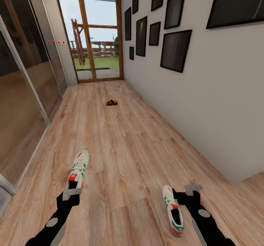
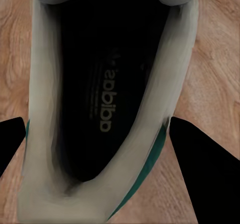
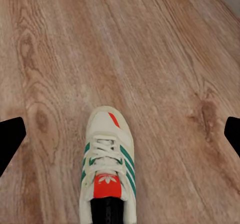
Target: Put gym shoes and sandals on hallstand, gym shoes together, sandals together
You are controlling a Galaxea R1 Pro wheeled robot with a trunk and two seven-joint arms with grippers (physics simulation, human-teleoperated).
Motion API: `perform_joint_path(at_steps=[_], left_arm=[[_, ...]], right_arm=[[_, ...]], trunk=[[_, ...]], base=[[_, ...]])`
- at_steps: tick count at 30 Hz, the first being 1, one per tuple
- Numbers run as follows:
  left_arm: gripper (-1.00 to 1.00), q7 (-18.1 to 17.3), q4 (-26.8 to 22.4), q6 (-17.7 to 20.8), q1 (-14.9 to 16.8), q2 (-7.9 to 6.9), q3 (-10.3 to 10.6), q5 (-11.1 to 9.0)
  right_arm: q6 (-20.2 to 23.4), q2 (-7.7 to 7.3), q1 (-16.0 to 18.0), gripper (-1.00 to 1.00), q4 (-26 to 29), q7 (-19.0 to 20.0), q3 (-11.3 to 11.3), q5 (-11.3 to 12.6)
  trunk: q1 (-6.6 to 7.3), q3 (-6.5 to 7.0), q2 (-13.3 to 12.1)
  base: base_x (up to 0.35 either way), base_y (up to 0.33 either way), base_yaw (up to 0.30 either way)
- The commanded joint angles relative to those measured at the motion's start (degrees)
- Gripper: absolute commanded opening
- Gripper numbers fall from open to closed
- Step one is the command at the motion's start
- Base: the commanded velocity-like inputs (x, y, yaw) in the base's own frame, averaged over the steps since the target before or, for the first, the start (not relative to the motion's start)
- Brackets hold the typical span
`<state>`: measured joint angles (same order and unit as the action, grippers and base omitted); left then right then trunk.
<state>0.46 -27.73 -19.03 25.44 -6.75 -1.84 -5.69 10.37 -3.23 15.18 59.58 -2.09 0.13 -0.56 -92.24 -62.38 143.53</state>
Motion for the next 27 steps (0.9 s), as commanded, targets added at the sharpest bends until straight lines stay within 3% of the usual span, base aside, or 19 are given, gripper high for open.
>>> perform_joint_path(at_steps=[1,5,15,20,27], left_arm=[[-1.00,0.06,0.04,-0.20,0.05,-0.01,0.18,-0.54],[-1.00,0.06,-0.02,-0.39,0.05,-0.01,0.23,-0.55],[-1.00,-0.56,-0.04,-0.53,0.05,-0.01,0.52,-0.47],[-1.00,-0.63,-0.04,-0.36,0.05,-0.01,0.73,-0.43],[-1.00,-0.64,-0.04,-0.23,0.05,-0.01,0.84,-0.46]], right_arm=[[0.37,-0.02,0.01,1.00,0.14,-0.19,0.05,-0.06],[0.41,-0.02,-0.01,1.00,0.18,-0.22,0.05,-0.06],[0.44,0.27,0.01,1.00,-0.61,-0.34,0.12,-0.04],[0.23,0.39,-0.01,1.00,-6.01,-0.56,0.13,0.08],[0.09,0.37,-0.01,1.00,-7.31,-0.55,-0.02,0.18]], trunk=[[-0.02,-0.05,0.02],[-0.02,-0.05,0.02],[-0.02,-0.05,0.02],[-0.15,-1.18,0.09],[-0.33,-3.23,0.18]], base=[[0.338,0.000,0.274],[0.194,0.000,0.197],[0.022,0.000,0.024],[0.000,0.000,0.001],[0.000,0.000,0.000]])
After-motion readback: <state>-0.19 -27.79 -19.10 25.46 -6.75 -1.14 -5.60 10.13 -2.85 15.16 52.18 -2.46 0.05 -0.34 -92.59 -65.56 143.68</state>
